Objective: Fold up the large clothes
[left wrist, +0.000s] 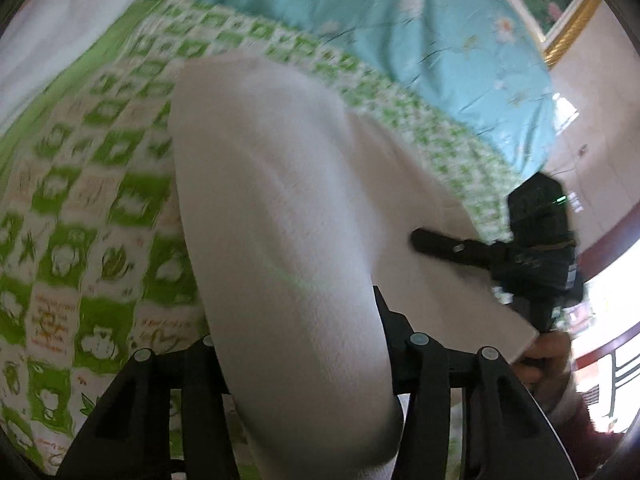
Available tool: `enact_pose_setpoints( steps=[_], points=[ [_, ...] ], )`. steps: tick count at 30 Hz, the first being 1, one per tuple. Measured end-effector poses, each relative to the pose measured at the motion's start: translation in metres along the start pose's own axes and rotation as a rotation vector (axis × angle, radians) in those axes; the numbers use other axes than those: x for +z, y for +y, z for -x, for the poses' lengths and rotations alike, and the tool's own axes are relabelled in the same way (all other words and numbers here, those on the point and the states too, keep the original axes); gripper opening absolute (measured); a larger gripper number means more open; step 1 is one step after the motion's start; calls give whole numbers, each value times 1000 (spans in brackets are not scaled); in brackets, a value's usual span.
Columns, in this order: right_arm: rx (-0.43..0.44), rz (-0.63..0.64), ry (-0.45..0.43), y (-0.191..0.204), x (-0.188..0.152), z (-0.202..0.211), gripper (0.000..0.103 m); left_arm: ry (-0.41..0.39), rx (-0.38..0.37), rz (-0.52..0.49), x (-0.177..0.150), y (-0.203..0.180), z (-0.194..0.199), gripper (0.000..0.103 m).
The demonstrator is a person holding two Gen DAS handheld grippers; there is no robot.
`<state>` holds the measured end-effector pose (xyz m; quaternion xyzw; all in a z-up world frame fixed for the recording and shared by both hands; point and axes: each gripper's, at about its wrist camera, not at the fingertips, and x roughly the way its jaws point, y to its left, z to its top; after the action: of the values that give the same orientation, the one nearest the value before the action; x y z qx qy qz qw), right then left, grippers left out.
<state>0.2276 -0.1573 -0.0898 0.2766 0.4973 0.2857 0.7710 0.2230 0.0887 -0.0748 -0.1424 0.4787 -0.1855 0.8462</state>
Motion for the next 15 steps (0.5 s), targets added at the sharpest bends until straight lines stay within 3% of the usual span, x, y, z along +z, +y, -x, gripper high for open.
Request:
enact_pose_setpoints(
  steps=[3, 7, 10, 13, 15],
  points=[
    [-10, -28, -1, -8, -2, -1, 31, -12, -14, 17, -4, 5, -4, 56],
    [-57, -53, -15, -12, -2, 10, 50, 3, -2, 30, -5, 9, 2, 64],
    [-107, -48, -79, -9, -2, 35, 55, -17, 13, 31, -18, 19, 28, 65],
    [-174, -9, -185, 5, -3, 65, 55, -103, 26, 34, -28, 19, 61, 65],
    [-153, 45, -213, 20, -2, 74, 55, -183, 20, 27, -34, 20, 83, 63]
  ],
)
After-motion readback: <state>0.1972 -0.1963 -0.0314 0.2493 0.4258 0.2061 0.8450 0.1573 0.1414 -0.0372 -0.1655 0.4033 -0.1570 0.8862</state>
